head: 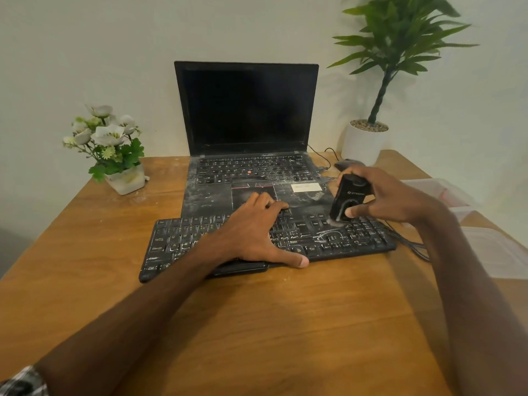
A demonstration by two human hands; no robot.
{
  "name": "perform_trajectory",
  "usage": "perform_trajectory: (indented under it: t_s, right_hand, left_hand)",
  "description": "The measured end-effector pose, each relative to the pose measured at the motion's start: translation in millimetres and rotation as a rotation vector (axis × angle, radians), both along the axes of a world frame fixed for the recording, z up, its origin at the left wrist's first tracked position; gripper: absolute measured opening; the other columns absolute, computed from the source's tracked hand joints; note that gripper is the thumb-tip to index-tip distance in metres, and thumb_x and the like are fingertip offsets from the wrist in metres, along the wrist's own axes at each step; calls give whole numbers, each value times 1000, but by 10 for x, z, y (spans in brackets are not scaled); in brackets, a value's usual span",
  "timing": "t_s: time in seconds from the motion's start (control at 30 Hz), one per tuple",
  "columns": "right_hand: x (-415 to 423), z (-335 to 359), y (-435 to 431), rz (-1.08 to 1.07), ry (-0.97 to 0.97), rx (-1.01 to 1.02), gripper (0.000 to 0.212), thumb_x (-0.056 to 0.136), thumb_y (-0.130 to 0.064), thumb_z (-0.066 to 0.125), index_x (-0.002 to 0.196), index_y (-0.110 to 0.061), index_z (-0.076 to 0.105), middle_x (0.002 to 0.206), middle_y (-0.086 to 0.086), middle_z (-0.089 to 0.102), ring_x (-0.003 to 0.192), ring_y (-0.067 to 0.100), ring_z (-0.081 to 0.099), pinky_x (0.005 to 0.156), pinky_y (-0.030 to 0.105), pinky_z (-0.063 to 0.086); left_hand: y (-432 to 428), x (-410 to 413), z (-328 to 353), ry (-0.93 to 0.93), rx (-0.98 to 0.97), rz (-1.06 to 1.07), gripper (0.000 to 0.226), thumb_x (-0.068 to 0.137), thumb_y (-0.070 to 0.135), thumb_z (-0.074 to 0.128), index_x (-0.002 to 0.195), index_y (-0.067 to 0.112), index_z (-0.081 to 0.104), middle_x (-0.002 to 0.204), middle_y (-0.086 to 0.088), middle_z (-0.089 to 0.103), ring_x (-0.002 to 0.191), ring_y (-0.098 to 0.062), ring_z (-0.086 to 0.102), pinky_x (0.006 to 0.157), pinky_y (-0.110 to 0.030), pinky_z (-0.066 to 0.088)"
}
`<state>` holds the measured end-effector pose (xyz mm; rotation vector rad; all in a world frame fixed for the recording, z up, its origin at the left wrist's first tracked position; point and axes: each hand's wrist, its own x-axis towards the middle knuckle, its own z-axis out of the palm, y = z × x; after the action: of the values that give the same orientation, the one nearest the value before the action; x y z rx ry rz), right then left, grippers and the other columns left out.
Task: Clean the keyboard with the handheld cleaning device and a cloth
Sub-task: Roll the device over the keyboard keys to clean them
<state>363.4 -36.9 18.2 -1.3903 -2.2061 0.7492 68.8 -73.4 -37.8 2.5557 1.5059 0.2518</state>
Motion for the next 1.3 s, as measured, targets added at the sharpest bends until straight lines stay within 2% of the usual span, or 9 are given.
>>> perform_trajectory:
  t_s: [0.17,0.3,0.47,0.6,0.77,0.93,1.1,1.17,1.3]
  right_hand:
    - [183,13,6,-73,-44,17,60,72,-3,87,120,-23,56,113,-2,65,108,21,64,95,44,52]
    - [287,88,-40,-154,-147,139,59,70,1,85,114,-25,55,103,-2,62,100,22,62,88,46,54]
    - [103,159,-125,-96,57,166,54,73,2,84,113,-19,56,103,-14,61,101,8,64,80,27,55]
    - [-33,3,-46,-12,25,62,58,75,-4,85,122,-20,55,119,4,60,110,19,61,92,35,52]
    - [148,-14,-13,-59,6,30,61,74,-3,84,125,-18,54,124,-4,56,114,24,60,97,42,52]
    - [287,40,-33,-142,-85,105,60,72,2,84,116,-24,53,104,-4,61,103,23,62,83,36,51]
    - [99,99,-102,-93,-28,161,57,75,-3,84,118,-22,53,106,-9,63,103,14,62,90,41,54]
    - [-40,79,-110,-22,65,91,55,76,-3,84,119,-23,55,111,-3,64,108,15,64,91,37,54]
    - [-126,3,-78,19,-6,40,58,77,-4,83,123,-22,54,113,-5,61,107,10,61,88,27,51]
  left_hand:
    - [-4,-3,6,-8,-17,-3,131,58,99,62,161,27,26,141,5,35,126,-14,31,105,-37,41]
    - [5,-2,-3,3,-14,1,133,56,100,61,162,27,25,141,6,35,126,-13,31,104,-35,40]
    - [13,1,-9,-3,-17,6,133,56,100,61,162,28,25,141,7,34,127,-12,30,100,-33,38]
    - [10,3,-6,7,-14,8,137,51,105,55,161,29,25,142,7,34,126,-11,29,103,-34,41]
    - [-1,-6,-4,4,-12,4,137,51,105,54,161,29,25,138,8,34,119,-7,26,100,-31,38]
    - [1,-1,10,9,-14,5,140,48,107,50,161,29,25,138,8,34,119,-8,26,100,-31,39]
    - [-5,-3,8,16,-21,13,141,47,107,49,161,29,25,139,8,34,122,-8,26,103,-34,41]
    - [-7,-6,10,17,-20,14,141,46,108,46,161,29,25,138,8,35,121,-8,27,102,-34,41]
    - [-5,3,21,17,-21,14,140,45,108,45,161,30,25,136,8,35,119,-9,27,100,-33,41]
